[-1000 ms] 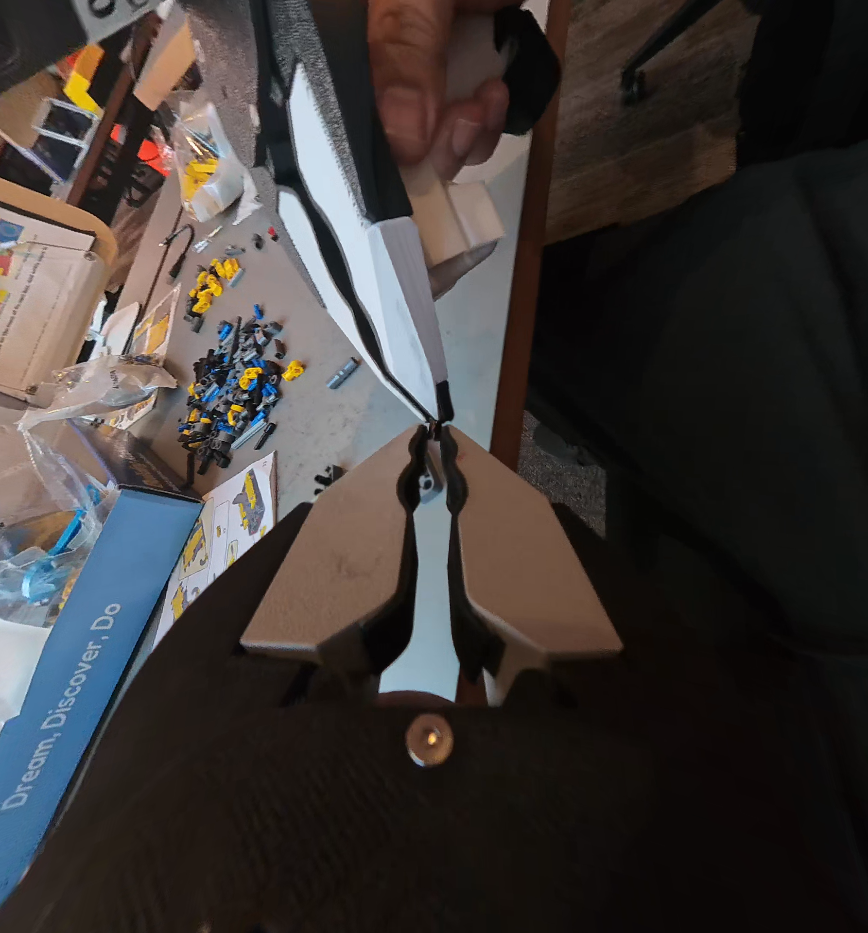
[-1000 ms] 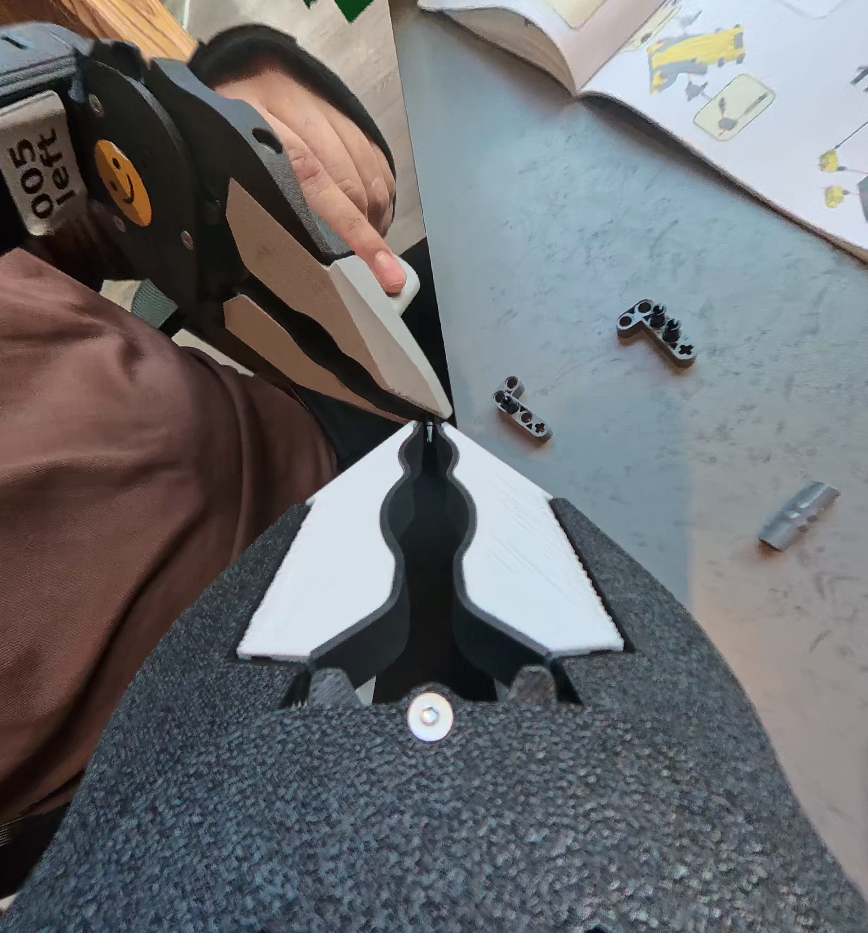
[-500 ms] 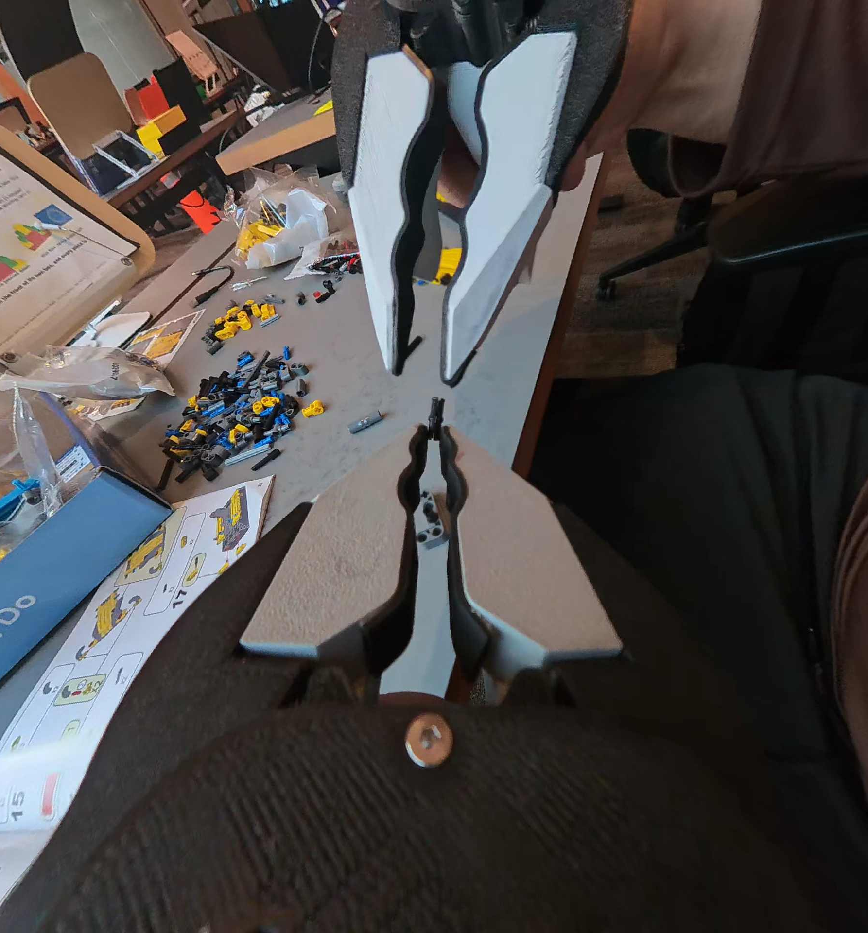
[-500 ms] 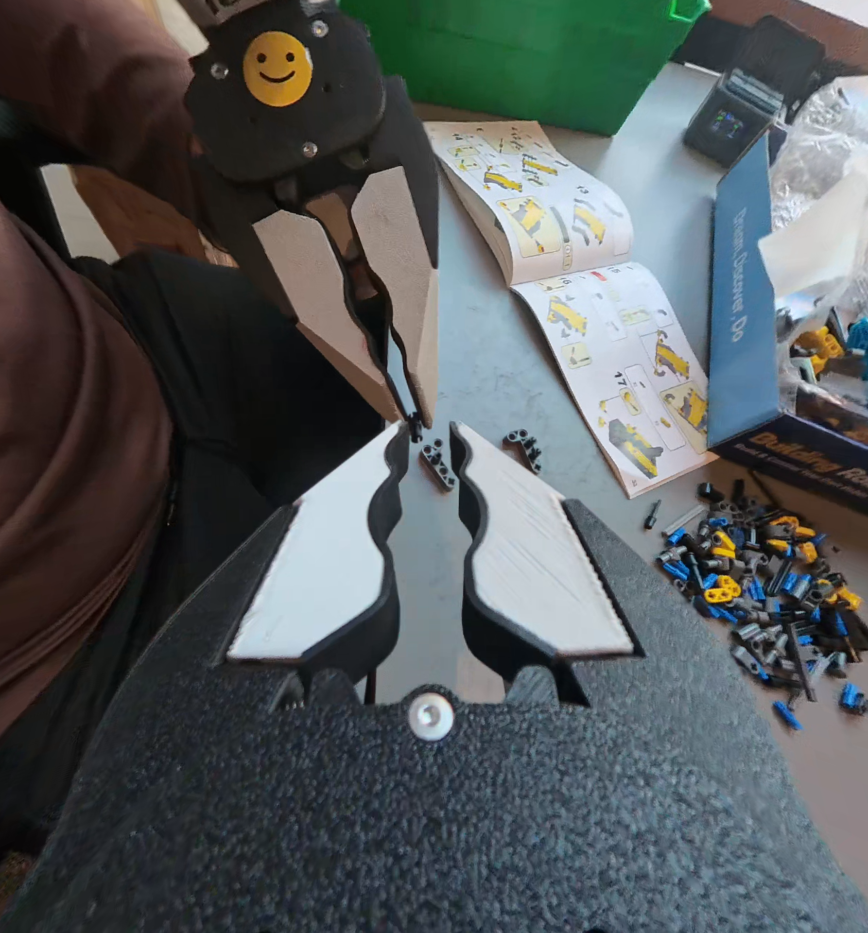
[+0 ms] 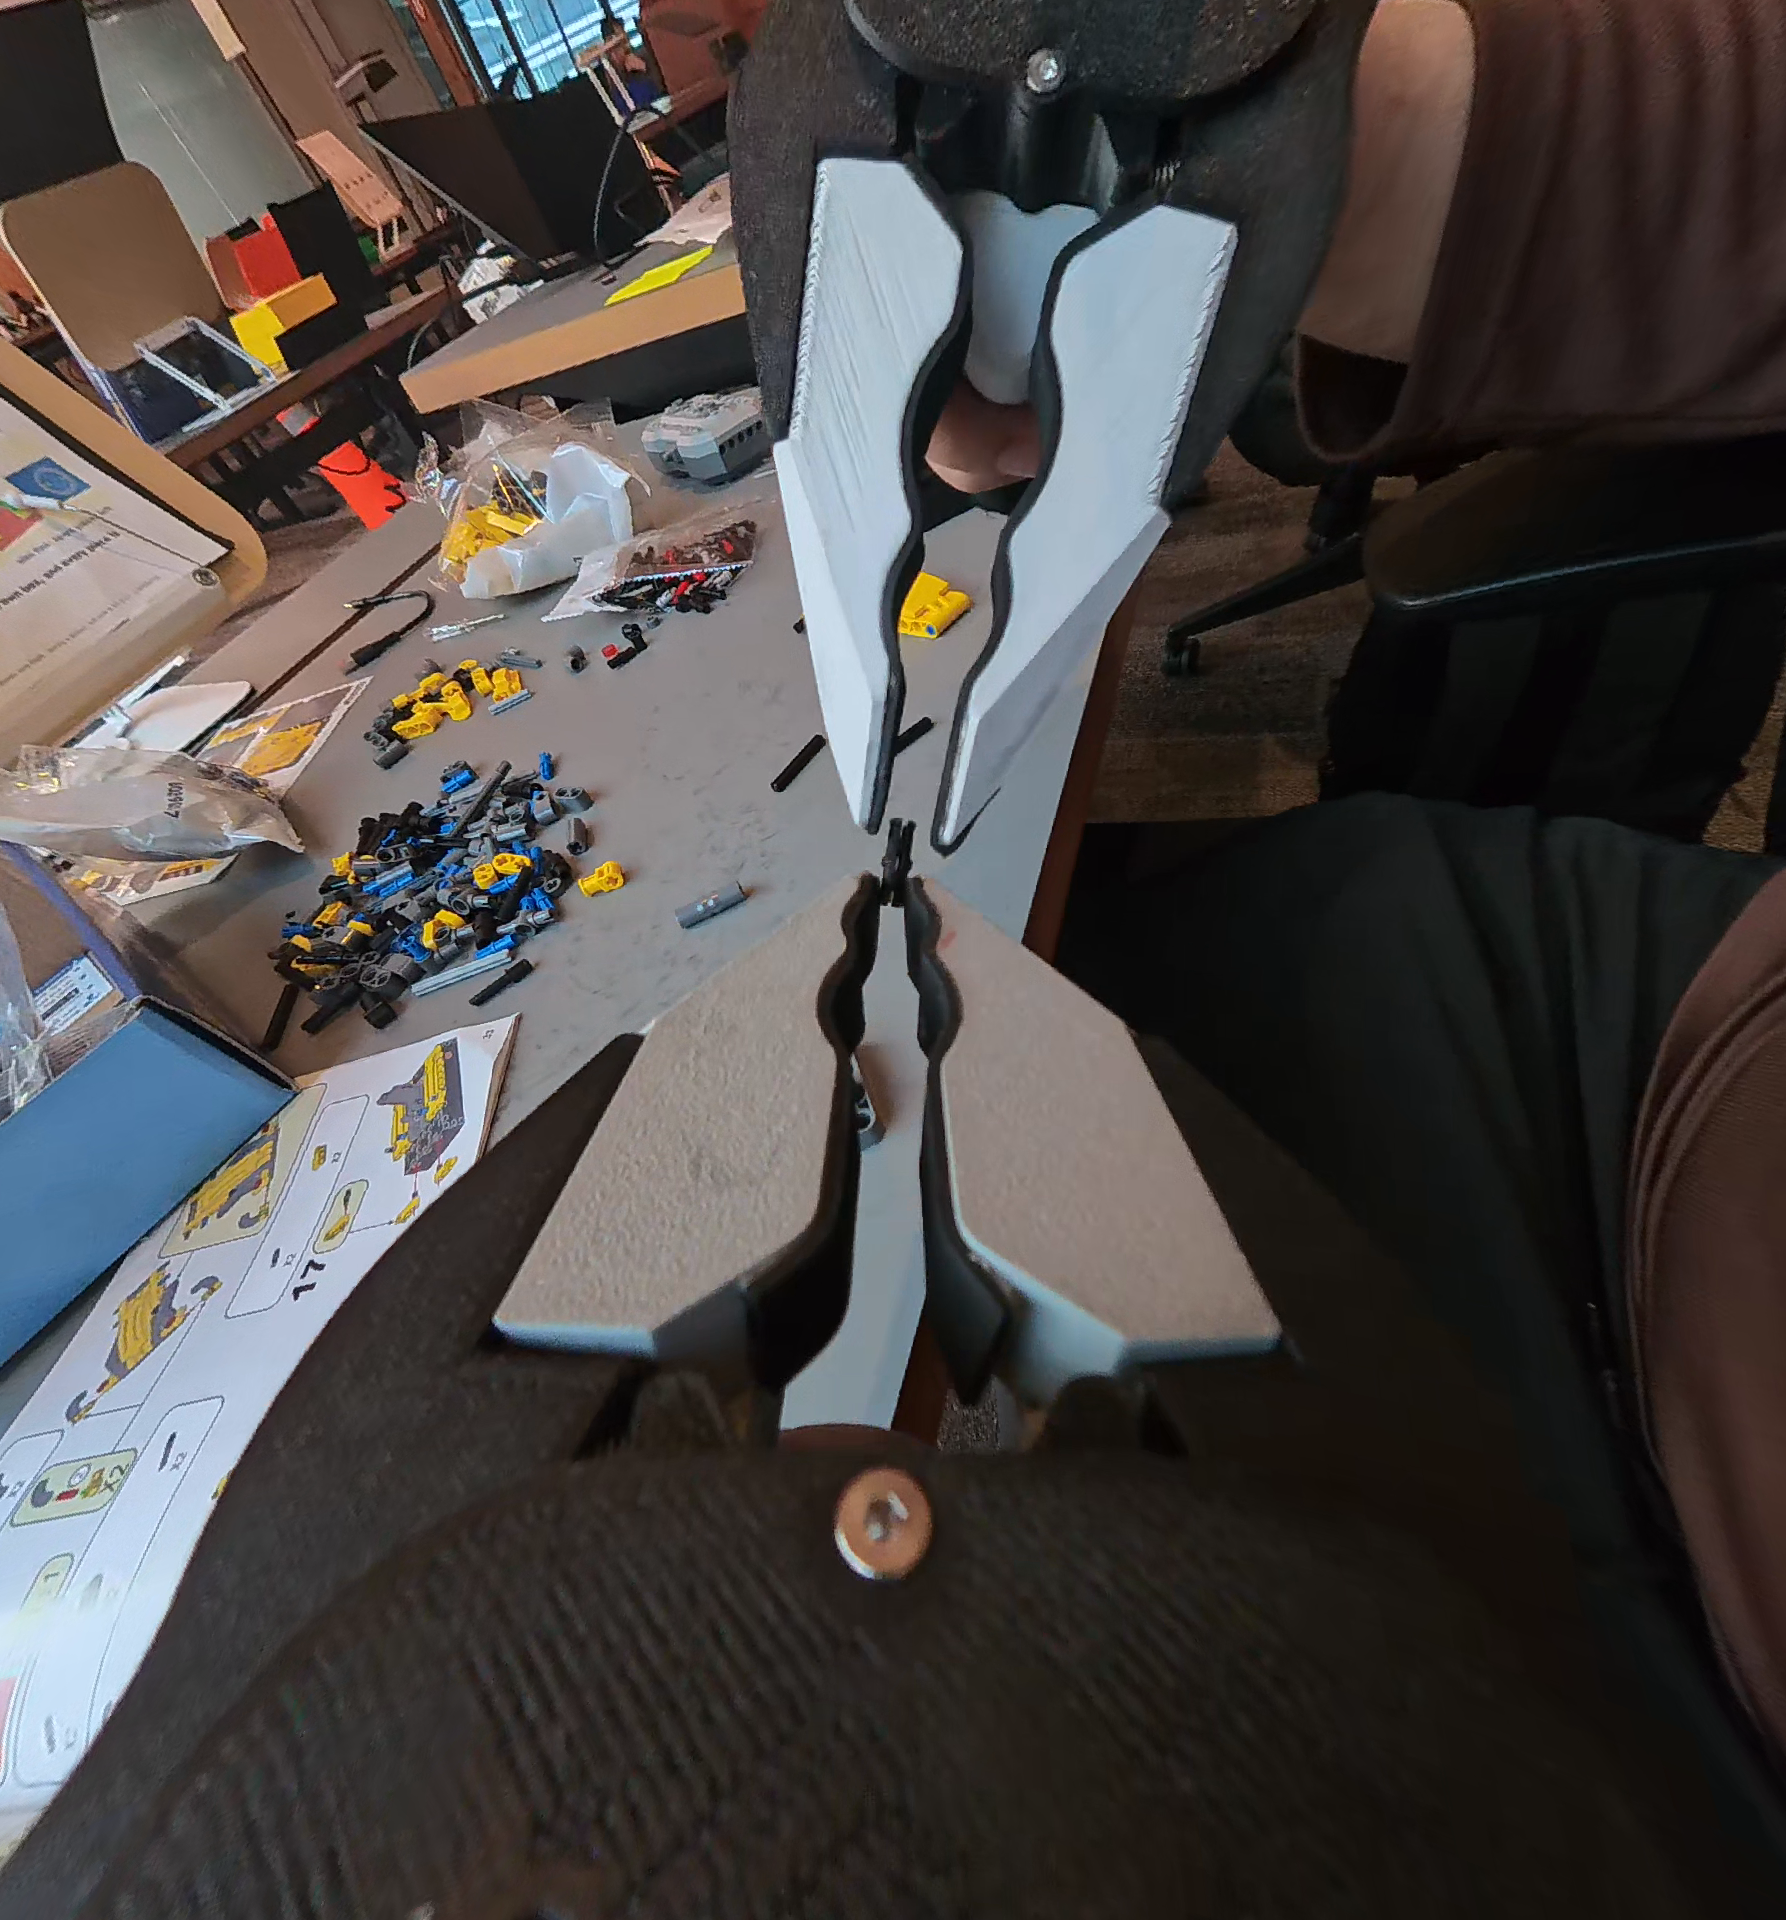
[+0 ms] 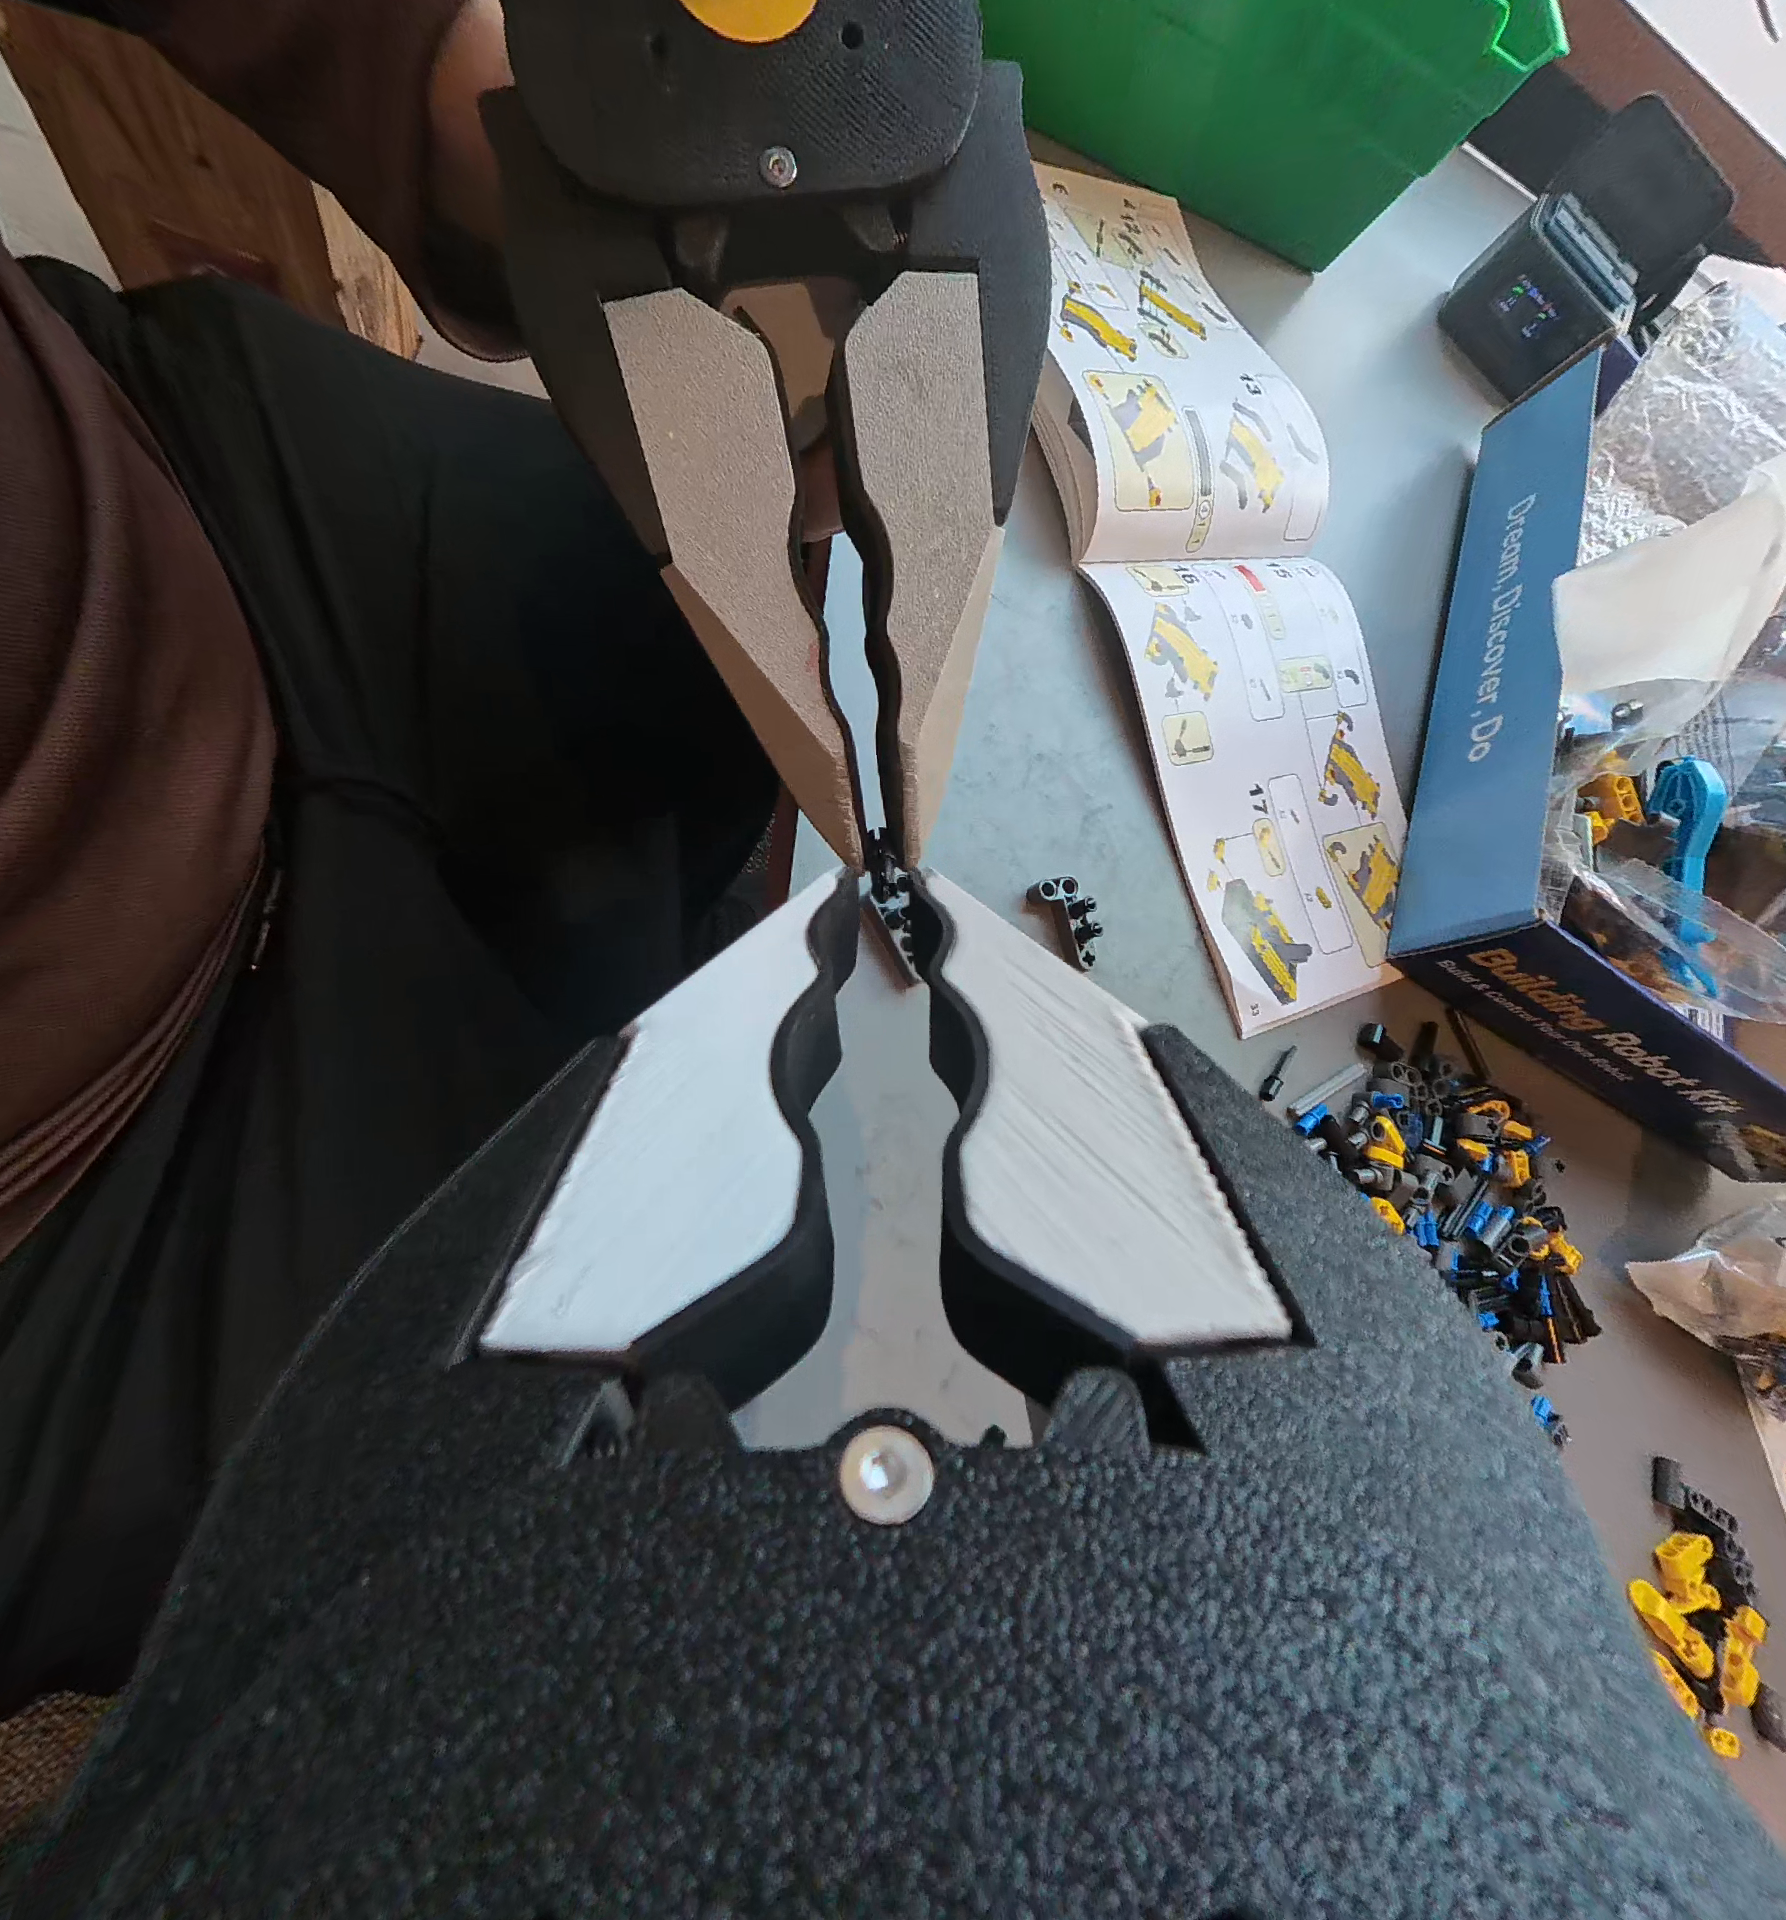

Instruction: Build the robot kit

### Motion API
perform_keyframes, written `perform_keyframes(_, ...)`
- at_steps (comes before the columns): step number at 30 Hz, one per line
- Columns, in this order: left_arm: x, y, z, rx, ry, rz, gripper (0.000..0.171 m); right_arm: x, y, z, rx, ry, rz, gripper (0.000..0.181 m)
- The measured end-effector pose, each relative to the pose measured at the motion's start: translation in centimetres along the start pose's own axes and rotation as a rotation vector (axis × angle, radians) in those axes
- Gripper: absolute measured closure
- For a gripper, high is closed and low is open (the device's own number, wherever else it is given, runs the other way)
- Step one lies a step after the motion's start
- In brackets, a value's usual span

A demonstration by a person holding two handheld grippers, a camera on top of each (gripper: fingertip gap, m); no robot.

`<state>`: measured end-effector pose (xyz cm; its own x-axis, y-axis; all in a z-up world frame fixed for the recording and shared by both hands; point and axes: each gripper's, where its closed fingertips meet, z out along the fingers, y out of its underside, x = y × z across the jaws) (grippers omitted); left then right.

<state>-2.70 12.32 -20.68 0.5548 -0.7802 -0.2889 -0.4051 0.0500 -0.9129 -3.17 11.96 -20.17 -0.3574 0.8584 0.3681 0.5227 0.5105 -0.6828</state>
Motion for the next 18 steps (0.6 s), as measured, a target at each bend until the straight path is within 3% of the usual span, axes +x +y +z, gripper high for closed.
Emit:
perform_keyframes(8, 0.0, -0.1, 0.0, 0.012, 0.004, -0.018, 0.170, 0.1, -0.1, 0.0, 0.013, 0.014, -0.011, 0.177)
perform_keyframes(15, -0.8, 0.8, 0.0, -0.024, -0.011, -0.063, 0.170, 0.9, 1.2, 0.6, -0.031, -0.002, 0.116, 0.178)
perform_keyframes(18, -1.0, 3.1, 0.2, -0.145, 0.029, -0.164, 0.149, 1.2, 2.9, 1.1, -0.107, -0.017, 0.207, 0.178)
